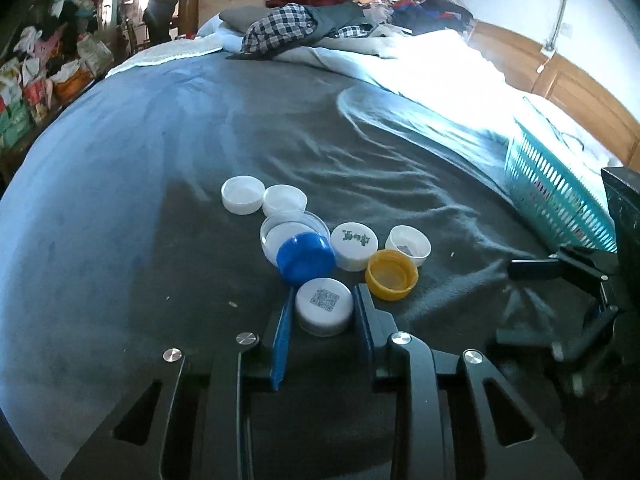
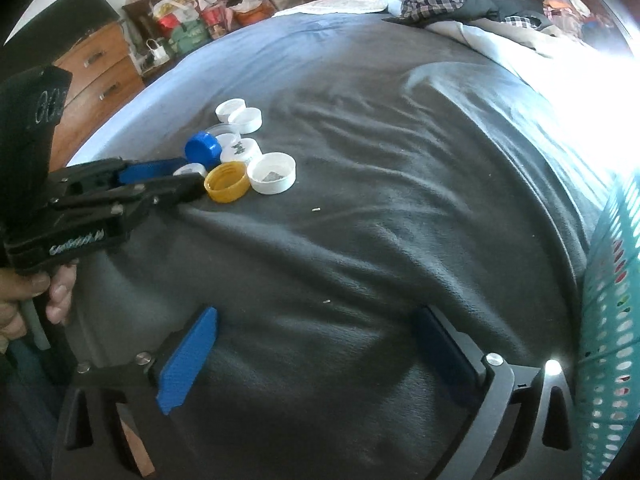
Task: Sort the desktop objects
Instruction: 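Move both tools back and close the left tool on a white QR-printed cap, then grasp a white QR-printed cap with the right tool while the left tool holds its cap, then carry both caps over the teal basket and open both tools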
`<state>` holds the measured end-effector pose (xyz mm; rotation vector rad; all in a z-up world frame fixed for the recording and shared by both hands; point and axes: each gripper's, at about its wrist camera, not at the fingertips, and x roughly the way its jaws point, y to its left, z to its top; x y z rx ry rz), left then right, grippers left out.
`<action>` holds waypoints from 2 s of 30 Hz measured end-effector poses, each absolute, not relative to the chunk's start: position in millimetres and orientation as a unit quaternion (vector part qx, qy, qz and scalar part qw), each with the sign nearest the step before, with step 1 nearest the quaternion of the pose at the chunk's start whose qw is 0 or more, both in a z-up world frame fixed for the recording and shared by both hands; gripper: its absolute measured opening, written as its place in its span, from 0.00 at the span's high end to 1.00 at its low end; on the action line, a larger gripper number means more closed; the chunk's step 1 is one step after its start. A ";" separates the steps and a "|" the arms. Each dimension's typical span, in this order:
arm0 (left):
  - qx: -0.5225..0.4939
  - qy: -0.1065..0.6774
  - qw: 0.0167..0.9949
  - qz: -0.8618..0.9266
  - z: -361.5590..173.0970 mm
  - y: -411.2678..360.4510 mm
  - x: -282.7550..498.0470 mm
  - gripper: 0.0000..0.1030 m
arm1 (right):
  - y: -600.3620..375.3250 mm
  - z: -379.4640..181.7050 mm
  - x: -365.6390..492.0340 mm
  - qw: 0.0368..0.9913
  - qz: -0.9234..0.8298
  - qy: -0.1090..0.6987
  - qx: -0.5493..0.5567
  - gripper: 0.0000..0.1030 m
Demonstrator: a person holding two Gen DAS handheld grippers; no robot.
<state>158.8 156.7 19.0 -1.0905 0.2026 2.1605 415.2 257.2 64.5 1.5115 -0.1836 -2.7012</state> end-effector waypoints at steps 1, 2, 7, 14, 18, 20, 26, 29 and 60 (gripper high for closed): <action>-0.419 0.071 0.346 0.837 22.7 151.6 161.2 0.76 | 259.7 69.6 417.1 0.019 -0.877 -0.068 0.475 0.23; -0.416 0.060 0.343 0.840 26.6 145.1 163.3 0.76 | 262.7 74.1 417.7 0.022 -0.881 -0.077 0.467 0.38; -0.417 0.019 0.303 0.857 31.7 116.5 157.2 0.76 | 256.8 87.6 402.5 0.062 -0.888 -0.070 0.450 0.46; -0.429 0.012 0.300 0.852 20.6 116.6 143.5 0.76 | 230.8 71.8 360.4 0.086 -0.886 0.014 0.455 0.54; -0.433 -0.002 0.304 0.849 18.0 114.9 137.0 0.76 | 227.9 69.2 343.8 0.100 -0.889 0.031 0.446 0.54; -0.436 -0.006 0.304 0.847 17.0 114.8 134.2 0.76 | 227.1 65.6 334.5 0.104 -0.888 0.036 0.447 0.54; -0.429 -0.001 0.298 0.853 20.4 113.9 136.0 0.76 | 225.9 70.9 330.5 0.100 -0.886 0.037 0.451 0.69; -0.417 -0.004 0.290 0.861 29.5 106.8 142.4 0.76 | 229.6 86.4 343.8 0.091 -0.894 0.028 0.438 0.69; -0.300 0.096 0.468 0.826 200.3 360.5 249.9 0.76 | 427.9 274.9 546.5 -0.131 -0.931 -0.055 0.335 0.68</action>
